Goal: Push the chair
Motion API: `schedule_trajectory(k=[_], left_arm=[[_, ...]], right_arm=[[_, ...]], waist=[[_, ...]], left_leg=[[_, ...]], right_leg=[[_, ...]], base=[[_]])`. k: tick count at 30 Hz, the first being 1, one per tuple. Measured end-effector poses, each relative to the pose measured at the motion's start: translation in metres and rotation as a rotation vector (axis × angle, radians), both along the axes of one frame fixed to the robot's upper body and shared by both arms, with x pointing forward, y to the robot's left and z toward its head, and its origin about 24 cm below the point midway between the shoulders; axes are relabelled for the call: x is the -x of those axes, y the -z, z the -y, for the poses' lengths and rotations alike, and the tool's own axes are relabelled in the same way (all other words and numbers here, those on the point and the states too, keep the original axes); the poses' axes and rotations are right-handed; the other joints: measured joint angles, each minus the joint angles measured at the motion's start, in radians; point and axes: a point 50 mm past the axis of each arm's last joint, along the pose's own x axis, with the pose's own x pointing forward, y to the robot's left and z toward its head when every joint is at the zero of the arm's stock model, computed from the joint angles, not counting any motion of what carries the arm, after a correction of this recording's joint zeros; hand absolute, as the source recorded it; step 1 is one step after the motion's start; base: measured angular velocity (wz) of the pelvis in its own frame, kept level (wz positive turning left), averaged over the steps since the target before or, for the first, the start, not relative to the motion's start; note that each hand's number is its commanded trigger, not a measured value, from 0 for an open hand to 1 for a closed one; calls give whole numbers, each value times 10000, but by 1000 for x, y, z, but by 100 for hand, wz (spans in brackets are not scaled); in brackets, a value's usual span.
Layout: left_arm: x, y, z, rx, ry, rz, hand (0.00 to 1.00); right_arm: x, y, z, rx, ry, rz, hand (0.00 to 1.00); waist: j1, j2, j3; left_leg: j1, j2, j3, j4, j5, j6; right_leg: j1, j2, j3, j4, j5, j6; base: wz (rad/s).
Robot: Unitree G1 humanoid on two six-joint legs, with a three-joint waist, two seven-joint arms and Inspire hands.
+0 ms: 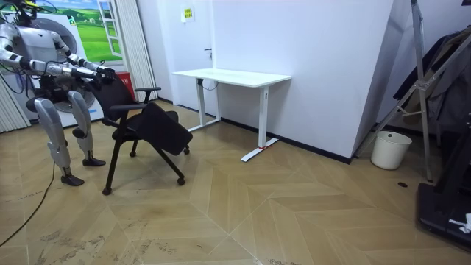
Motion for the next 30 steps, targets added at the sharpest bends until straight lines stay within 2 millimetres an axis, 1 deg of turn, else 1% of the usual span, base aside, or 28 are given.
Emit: schedule_trajectory(k=[4,8,15,19,26,30], left_arm=[[1,-1,3,-66,243,-23,100],[1,-2,4,-77,325,-13,100],[2,-2,4,-55,389,-54,100],[2,0,4,-124,370,-64,100],[2,1,6,-185,327,-138,100],[2,4,6,-172,283,-271,100]], right_arm=[[1,2,-1,371,-255,121,100],[3,3,-2,539,-524,211,100],[6,5,-2,865,-870,524,100],[6,6,-1,865,-952,588,100],[8,10,0,804,-952,636,100],[8,16,0,670,-876,616,100]], waist=[[49,2,0],[77,11,5],[113,89,15],[209,171,22],[210,175,24],[225,168,27]], left_leg=[[-32,-6,-129,1,0,0],[-74,-28,-145,1,0,0],[-74,-33,-139,4,0,0],[-32,-32,-136,6,0,0],[36,-30,-115,28,0,0],[192,-22,-112,28,0,0]], right_leg=[[14,7,-26,-25,-7,11],[48,7,-24,-153,-7,10],[48,2,-31,-152,-6,9],[96,-6,-82,-152,-6,10],[189,-25,-137,-152,-7,10],[355,-24,-156,-151,-7,11]], base=[[8],[2],[0],[0],[1],[2]])
